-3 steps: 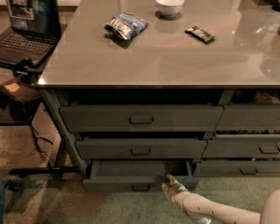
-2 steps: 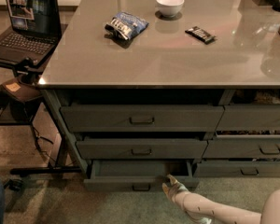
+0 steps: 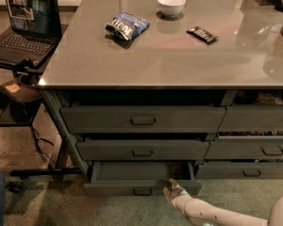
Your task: Open bottom drawer
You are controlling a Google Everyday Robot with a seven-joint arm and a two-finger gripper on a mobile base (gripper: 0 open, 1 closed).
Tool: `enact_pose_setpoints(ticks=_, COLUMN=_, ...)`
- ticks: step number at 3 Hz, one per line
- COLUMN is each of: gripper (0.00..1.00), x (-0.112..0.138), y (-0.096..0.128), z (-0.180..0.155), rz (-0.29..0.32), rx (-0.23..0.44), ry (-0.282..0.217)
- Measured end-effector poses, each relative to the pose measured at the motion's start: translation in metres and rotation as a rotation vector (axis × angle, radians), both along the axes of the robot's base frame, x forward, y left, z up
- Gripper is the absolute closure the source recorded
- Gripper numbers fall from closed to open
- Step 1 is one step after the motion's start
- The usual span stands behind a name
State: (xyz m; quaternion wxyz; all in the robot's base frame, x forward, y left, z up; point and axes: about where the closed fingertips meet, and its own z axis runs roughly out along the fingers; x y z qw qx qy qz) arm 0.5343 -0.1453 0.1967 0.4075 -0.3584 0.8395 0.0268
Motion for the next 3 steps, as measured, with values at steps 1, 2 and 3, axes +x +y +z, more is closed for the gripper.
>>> enact_pose_setpoints(ticks=1, gripper=1.00, x=-0.007, y=-0.001, z=-0.001, rz=0.007, rx=-0.008, ry=0.011)
enact_pose_setpoints(ticks=2, gripper=1.00, x=-0.019, y=-0.006, z=-0.004, rz=0.007, rx=-0.024, ry=0.012)
enact_pose_setpoints(ticks=3, gripper=1.00, x=-0.019, y=-0.006, z=0.003, rz=0.007, rx=-0.024, ry=0.012)
